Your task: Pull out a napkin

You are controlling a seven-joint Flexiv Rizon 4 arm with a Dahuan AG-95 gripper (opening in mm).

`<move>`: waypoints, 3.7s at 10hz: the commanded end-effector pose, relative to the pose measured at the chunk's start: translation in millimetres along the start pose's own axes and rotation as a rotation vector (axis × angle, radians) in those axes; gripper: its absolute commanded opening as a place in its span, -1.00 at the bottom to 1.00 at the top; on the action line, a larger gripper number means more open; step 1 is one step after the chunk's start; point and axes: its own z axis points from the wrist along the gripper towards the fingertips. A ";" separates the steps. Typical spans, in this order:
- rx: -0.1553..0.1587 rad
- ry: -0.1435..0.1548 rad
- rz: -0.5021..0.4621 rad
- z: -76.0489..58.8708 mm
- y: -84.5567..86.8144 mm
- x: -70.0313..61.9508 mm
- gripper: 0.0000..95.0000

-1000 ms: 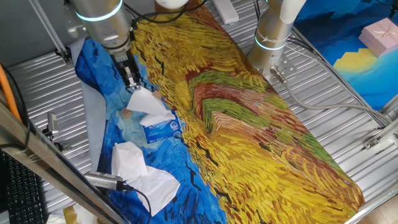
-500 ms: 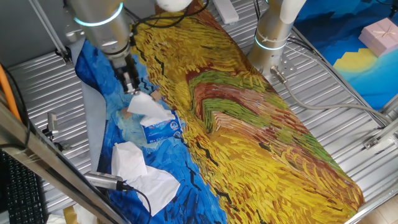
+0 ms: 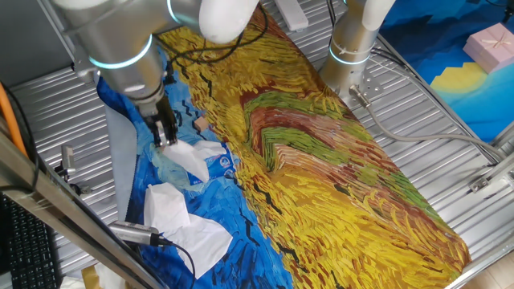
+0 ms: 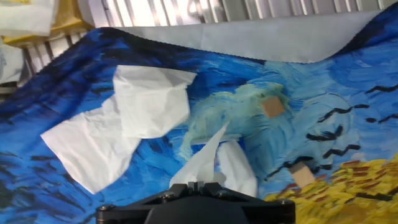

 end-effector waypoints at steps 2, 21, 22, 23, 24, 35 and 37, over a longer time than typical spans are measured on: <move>-0.003 0.004 -0.001 1.5 13.3 -7.7 -1.00; 0.007 -0.022 -0.010 29.0 32.3 -14.8 -1.00; 0.007 -0.022 -0.020 29.2 32.2 -14.7 -1.00; 0.009 -0.024 -0.032 29.2 32.2 -14.7 -0.60; 0.009 -0.024 -0.042 29.2 32.2 -14.7 -0.20; 0.005 -0.020 -0.048 29.2 32.1 -14.7 0.60; 0.012 -0.024 -0.054 29.5 31.9 -14.6 -0.20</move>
